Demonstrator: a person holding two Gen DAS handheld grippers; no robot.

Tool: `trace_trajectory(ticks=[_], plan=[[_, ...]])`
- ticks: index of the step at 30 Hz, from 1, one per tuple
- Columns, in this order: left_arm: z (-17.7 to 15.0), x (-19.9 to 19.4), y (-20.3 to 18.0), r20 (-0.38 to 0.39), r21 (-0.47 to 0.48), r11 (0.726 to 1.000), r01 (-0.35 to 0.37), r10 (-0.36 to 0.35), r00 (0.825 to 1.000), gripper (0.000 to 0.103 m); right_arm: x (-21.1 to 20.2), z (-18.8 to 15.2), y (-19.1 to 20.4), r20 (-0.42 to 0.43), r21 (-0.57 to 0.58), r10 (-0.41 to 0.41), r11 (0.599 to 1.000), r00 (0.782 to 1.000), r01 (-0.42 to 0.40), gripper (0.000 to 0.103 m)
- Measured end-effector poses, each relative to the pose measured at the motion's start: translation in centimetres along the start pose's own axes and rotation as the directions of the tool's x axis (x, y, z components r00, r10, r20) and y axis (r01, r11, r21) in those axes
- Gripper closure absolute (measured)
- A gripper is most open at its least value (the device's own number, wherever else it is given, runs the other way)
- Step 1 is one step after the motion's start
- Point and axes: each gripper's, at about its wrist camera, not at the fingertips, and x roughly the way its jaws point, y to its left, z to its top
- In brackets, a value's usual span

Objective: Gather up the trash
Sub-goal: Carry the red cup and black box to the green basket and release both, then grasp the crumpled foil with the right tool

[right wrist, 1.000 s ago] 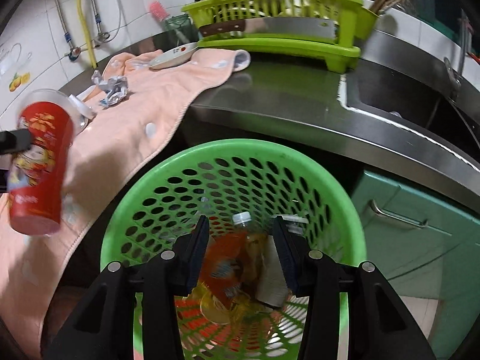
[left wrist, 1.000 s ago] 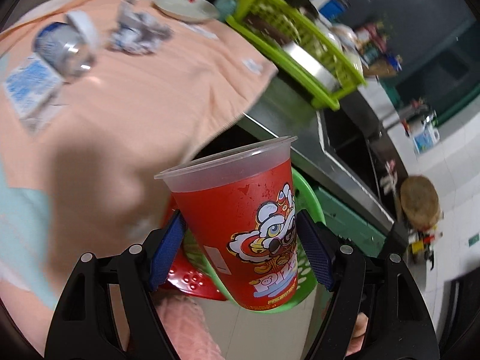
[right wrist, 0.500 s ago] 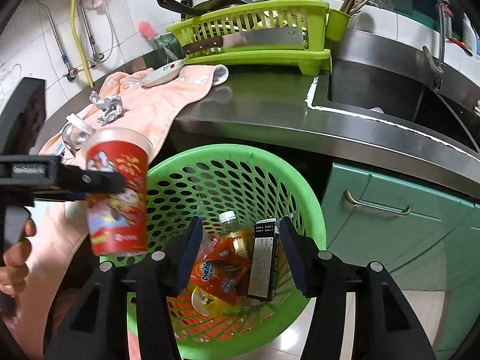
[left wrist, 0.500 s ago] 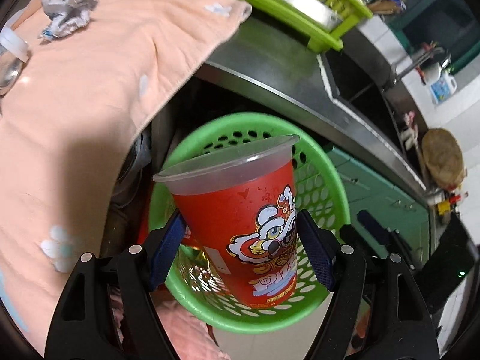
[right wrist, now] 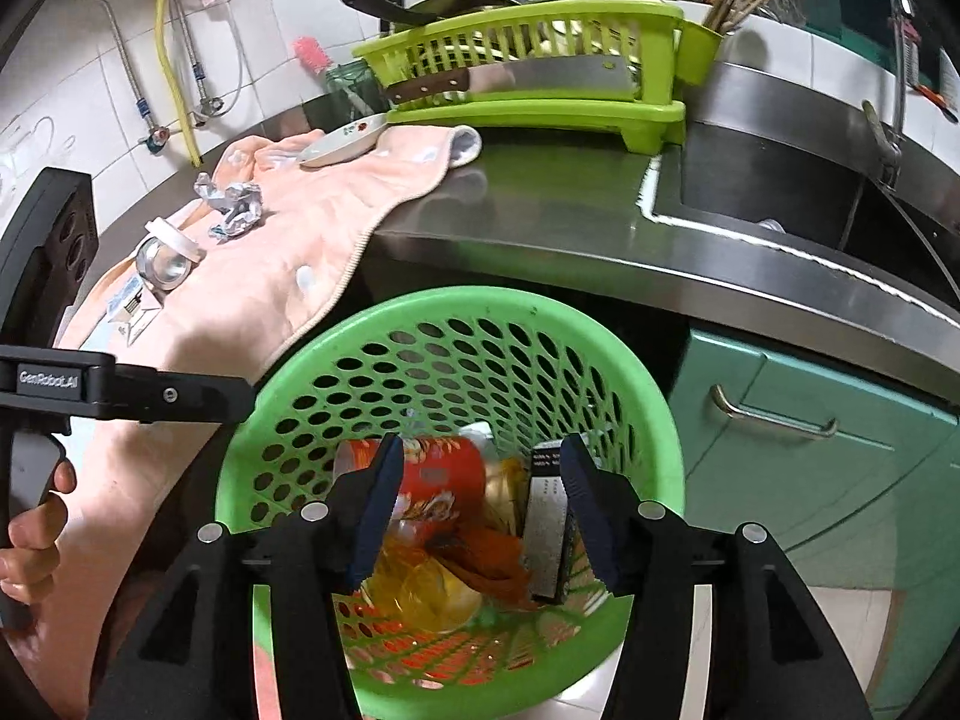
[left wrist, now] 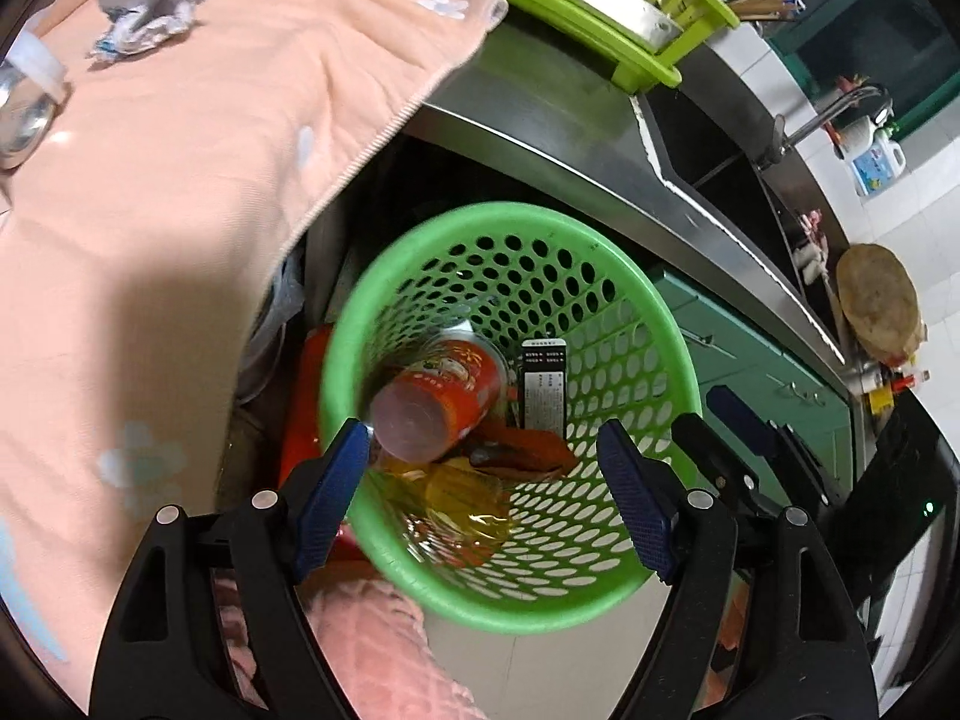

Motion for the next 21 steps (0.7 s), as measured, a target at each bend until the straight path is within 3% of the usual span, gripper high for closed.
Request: trace_trajectory(ticks=[7,11,12,21], plan=[[-0.7,-4.2,4.0,0.059,-0.049,0.998,-0.041,0.044,0.997,0.025,0.7,2.2,3.2,0.008,-0.053,0.042,0.998,0.999,-0.042,0.045],[-1.2,-7.4,6.6,0.123,-0.06,0.993,-0.104,0.111,0.986,0.025,1.5,3.5,5.9,0.009,-0.095,0.075,0.993,0.997,-0.074,0.037],[-1.2,-8.4,7.3,0.144,-0.061,0.989,-0.133,0.141,0.979,0.022,1.7,3.7,6.4,0.011,-0.105,0.081,0.991,0.997,-0.079,0.033],[-0.6,-13.9,13.8,0.251,-0.098,0.955,-0.281,0.297,0.921,0.009,3.7,6.1,13.0,0.005,-0.196,0.16,0.968,0.987,-0.156,0.03]])
